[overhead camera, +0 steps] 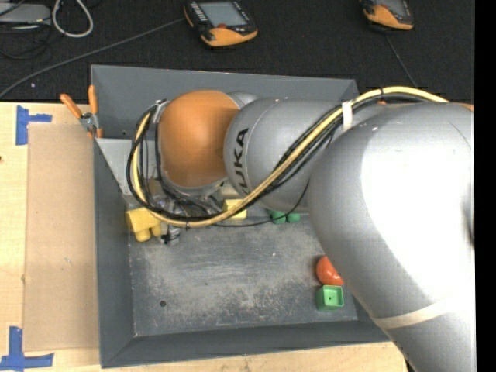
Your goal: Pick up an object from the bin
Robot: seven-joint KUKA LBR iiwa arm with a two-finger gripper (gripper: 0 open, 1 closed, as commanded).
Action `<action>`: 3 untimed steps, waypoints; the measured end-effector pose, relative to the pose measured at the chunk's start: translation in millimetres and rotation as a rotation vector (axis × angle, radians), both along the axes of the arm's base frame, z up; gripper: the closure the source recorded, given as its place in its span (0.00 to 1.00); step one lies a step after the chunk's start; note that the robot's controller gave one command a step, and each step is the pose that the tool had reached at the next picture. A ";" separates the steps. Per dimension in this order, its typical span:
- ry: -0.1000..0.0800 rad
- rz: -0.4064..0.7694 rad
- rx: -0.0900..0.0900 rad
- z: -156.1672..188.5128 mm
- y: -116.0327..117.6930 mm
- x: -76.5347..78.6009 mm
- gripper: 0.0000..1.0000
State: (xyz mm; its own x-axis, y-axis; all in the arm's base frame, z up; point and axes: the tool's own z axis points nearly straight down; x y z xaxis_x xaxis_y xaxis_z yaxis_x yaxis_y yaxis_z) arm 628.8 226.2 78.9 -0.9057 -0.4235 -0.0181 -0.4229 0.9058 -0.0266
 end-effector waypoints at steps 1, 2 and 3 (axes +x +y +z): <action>0.001 -0.382 0.022 -1.9 3.4 -10.1 1.00; 0.001 -0.383 0.022 -1.9 3.3 -10.1 1.00; -0.006 -0.413 0.011 -2.0 8.6 -8.4 1.00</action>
Offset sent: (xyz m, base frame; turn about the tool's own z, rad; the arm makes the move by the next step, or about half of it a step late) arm 0.0000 0.0000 0.0000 0.0000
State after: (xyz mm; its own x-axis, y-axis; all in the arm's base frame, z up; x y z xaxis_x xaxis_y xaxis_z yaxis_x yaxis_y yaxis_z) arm 620.4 234.9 76.9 -0.9994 -0.0239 -0.0261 -0.0235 0.9996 -0.0167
